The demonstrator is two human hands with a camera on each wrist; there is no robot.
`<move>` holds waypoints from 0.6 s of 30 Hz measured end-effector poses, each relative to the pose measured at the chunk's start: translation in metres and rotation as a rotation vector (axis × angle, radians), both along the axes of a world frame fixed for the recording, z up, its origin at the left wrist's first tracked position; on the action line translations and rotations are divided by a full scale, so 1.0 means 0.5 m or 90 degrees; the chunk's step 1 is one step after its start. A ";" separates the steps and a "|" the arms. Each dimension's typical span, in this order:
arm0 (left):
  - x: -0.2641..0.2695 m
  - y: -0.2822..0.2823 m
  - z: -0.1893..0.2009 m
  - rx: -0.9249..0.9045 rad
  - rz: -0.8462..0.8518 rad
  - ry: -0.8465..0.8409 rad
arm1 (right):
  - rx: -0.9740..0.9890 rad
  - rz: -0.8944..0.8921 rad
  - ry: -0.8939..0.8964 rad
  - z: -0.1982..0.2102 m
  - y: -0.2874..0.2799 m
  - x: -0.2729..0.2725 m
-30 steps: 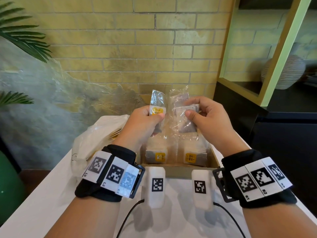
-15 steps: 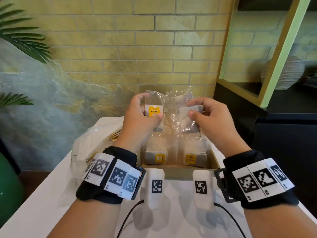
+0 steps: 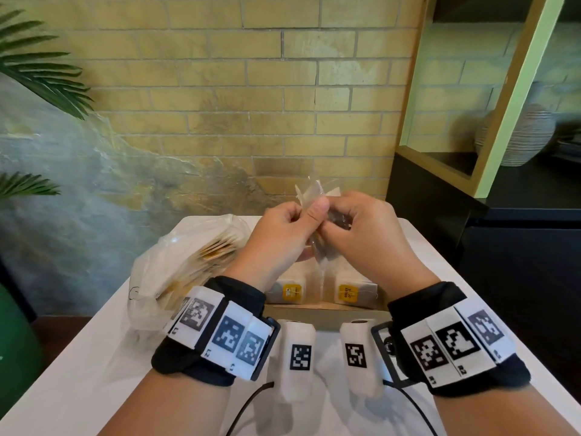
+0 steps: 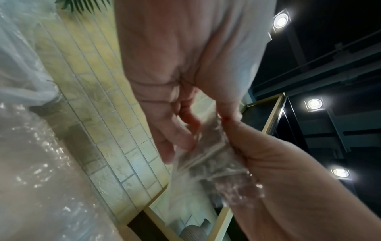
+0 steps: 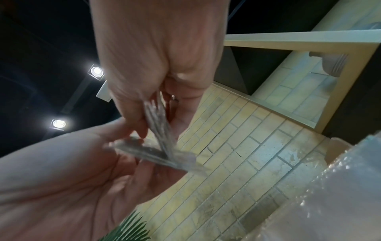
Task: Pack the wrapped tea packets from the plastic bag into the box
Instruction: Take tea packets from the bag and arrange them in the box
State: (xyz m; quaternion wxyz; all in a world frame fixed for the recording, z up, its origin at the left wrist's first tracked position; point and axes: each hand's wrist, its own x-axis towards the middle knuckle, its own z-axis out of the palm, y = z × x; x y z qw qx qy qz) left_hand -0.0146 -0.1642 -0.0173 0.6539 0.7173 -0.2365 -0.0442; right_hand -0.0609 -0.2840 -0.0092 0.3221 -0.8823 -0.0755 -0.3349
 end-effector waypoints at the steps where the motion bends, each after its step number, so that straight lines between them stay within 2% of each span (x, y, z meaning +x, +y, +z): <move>1: 0.000 0.000 0.001 -0.009 -0.015 0.016 | -0.013 0.004 0.009 -0.001 0.000 0.000; 8: 0.005 0.007 -0.001 -0.007 -0.025 0.076 | 0.055 0.112 0.075 0.000 -0.003 -0.002; 13: 0.006 0.008 0.003 0.000 -0.016 0.096 | 0.020 0.078 0.094 -0.004 -0.005 0.003; 18: 0.013 0.008 0.004 0.023 0.083 0.038 | 0.033 0.062 0.081 -0.010 -0.011 0.013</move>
